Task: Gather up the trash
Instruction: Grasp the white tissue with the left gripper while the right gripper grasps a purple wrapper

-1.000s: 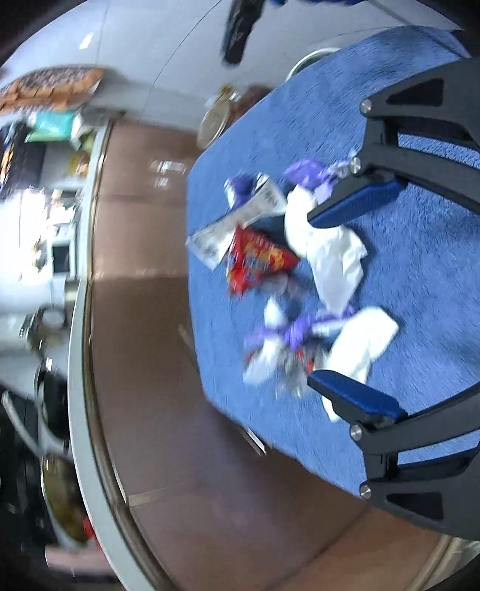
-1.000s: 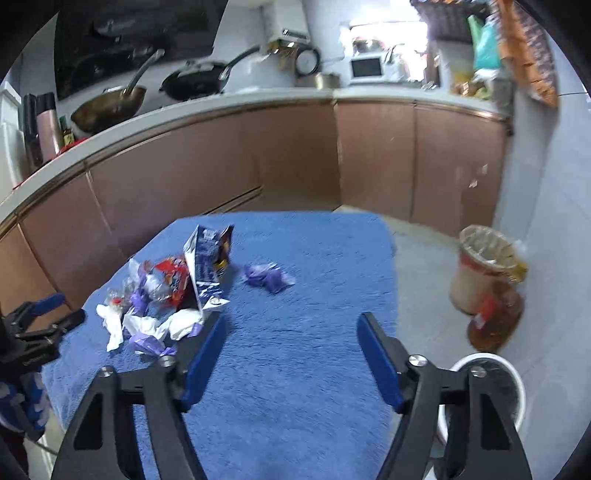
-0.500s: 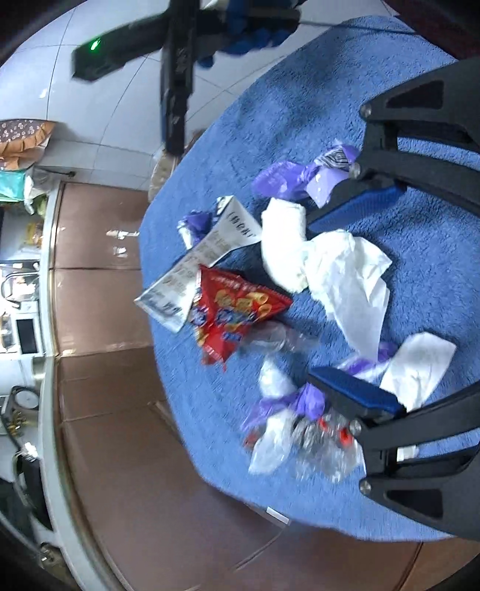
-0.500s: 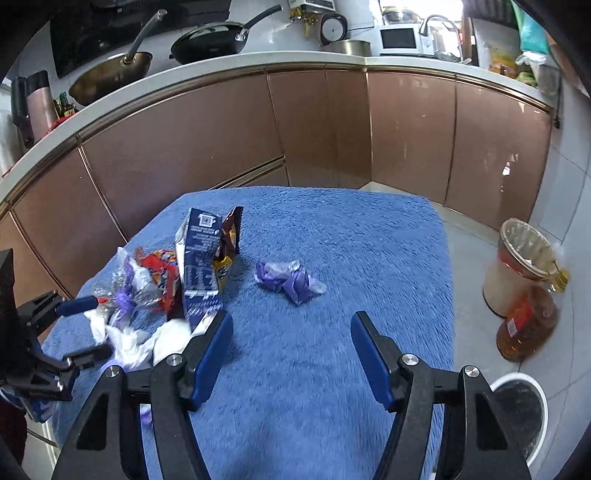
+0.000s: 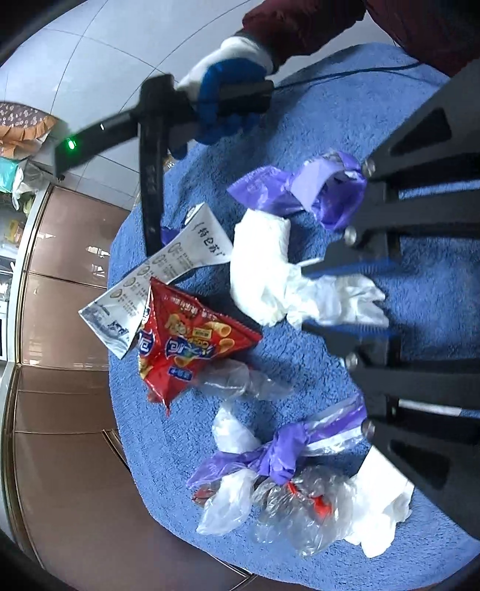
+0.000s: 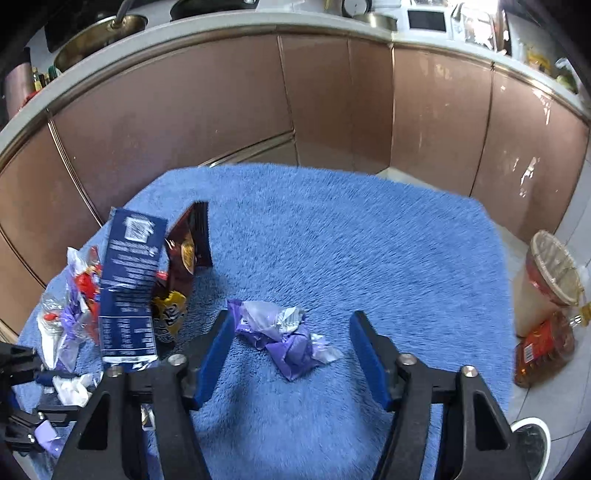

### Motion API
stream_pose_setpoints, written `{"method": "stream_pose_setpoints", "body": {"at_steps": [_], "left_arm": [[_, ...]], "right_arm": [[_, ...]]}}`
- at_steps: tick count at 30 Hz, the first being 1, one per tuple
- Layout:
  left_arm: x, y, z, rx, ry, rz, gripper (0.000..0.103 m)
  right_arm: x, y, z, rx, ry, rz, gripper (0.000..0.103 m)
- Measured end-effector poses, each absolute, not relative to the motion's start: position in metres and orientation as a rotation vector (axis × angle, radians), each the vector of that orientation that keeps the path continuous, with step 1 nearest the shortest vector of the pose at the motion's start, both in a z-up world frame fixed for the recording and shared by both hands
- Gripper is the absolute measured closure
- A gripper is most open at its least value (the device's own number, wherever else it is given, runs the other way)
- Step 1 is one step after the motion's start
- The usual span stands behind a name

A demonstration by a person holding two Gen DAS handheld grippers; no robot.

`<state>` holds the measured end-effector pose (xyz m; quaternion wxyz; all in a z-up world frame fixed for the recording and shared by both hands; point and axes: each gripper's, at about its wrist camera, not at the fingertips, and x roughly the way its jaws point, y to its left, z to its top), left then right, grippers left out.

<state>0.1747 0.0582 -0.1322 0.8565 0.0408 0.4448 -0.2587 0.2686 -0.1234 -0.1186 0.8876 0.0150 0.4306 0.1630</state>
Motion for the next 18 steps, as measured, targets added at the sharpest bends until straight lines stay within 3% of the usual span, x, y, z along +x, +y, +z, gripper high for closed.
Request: {"method": "stream_pose_setpoints", "body": {"at_steps": [1, 9, 18], "left_arm": [[0.173, 0.056, -0.132, 0.092, 0.931, -0.534, 0.088], [0.165, 0.044, -0.107, 0.178, 0.864, -0.365, 0.092], [0.134, 0.037, -0.064, 0.283, 0.735, -0.212, 0.092]], "right_arm": [[0.271, -0.122, -0.122, 0.036, 0.907, 0.343, 0.059], [0.262, -0.118, -0.126, -0.012, 0.908, 0.350, 0.078], [0.213, -0.138, -0.087, 0.000, 0.840, 0.298, 0.079]]}}
